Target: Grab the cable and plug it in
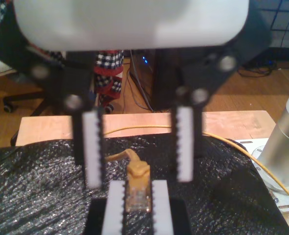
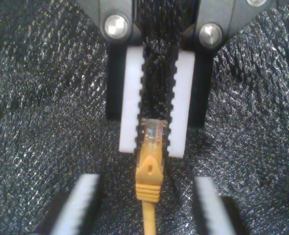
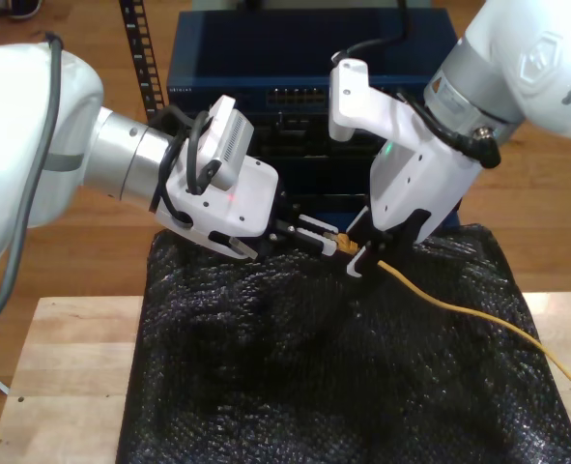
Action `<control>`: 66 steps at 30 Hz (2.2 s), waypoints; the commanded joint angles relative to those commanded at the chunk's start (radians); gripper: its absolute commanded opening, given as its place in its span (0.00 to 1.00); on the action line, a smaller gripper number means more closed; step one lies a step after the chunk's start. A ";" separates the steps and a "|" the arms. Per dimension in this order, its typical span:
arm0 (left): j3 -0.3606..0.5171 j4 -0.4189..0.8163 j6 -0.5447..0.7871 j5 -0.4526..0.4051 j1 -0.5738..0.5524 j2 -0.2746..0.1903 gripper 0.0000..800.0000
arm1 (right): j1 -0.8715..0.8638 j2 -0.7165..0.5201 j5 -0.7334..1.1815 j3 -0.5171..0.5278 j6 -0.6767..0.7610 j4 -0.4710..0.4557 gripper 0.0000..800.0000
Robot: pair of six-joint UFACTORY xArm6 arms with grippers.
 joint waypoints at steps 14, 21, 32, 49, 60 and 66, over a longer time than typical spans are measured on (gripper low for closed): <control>-0.011 0.000 -0.003 0.015 0.044 0.043 0.00 | -0.049 -0.008 -0.008 -0.038 -0.018 -0.003 0.92; -0.011 -0.006 -0.055 0.060 0.115 0.063 0.00 | -0.058 -0.023 -0.006 -0.075 -0.034 0.002 0.98; -0.011 -0.046 -0.063 0.189 0.175 0.087 0.00 | -0.046 -0.117 -0.008 -0.080 -0.163 0.005 0.98; -0.011 -0.175 -0.180 0.341 0.183 0.129 0.00 | 0.035 -0.256 -0.173 -0.015 -0.275 0.000 0.98; -0.012 -0.242 -0.192 0.470 0.238 0.203 0.00 | 0.097 -0.265 -0.221 0.008 -0.321 0.006 0.99; -0.012 -0.256 -0.207 0.497 0.239 0.222 0.00 | 0.138 -0.308 -0.302 0.075 -0.324 0.005 0.99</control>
